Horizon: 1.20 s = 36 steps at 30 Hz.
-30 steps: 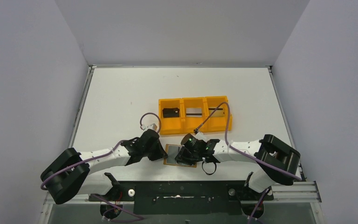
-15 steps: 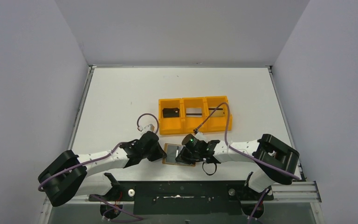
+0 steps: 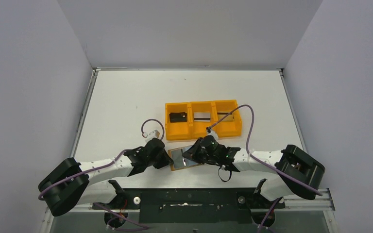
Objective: Take the credit cards out of the card holder
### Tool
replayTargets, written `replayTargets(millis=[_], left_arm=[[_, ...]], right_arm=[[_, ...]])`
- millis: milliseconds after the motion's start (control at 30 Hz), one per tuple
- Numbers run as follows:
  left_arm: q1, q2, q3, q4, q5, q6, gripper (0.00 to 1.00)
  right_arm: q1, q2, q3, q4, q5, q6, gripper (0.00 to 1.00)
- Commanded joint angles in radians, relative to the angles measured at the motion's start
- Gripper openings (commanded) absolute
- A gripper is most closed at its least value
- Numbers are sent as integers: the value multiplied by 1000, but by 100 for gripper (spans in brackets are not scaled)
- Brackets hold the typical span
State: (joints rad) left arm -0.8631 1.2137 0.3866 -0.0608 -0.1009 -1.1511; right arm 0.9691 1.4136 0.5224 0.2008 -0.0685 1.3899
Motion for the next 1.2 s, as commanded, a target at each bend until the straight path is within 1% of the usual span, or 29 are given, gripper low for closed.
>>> replayTargets(millis=[0, 67, 133, 200, 267, 400, 533, 633, 767, 900, 1067, 1167], left_arm=[[-12, 21, -35, -125, -14, 11, 0], [-12, 25, -30, -125, -15, 14, 0], [-12, 31, -26, -124, -13, 17, 0], [-13, 34, -25, -121, -13, 20, 0], [-12, 35, -25, -118, -12, 21, 0], [-11, 37, -25, -114, -9, 24, 0], [-12, 38, -22, -114, -7, 26, 0], [-12, 38, -20, -116, -6, 27, 0], [-13, 35, -18, -116, -5, 30, 0], [-12, 31, -20, -119, -7, 30, 0], [-12, 26, -20, -117, -6, 29, 0], [-12, 25, -20, -114, -7, 28, 0]], right_arm=[[-12, -67, -22, 85, -1, -34, 0], [-15, -77, -28, 60, 2, -32, 0], [-16, -77, -12, -19, 12, -36, 1], [-13, -65, 14, -90, 15, -51, 13], [-2, -49, 37, -139, 16, -61, 20], [12, -24, 41, -112, -2, -65, 32], [12, 16, 50, -49, -49, -85, 32], [15, 51, 75, -46, -63, -94, 32], [18, 72, 100, -108, -45, -94, 34], [25, 80, 104, -159, -30, -68, 38], [53, 103, 171, -288, 17, -71, 39], [58, 132, 192, -303, 11, -77, 39]])
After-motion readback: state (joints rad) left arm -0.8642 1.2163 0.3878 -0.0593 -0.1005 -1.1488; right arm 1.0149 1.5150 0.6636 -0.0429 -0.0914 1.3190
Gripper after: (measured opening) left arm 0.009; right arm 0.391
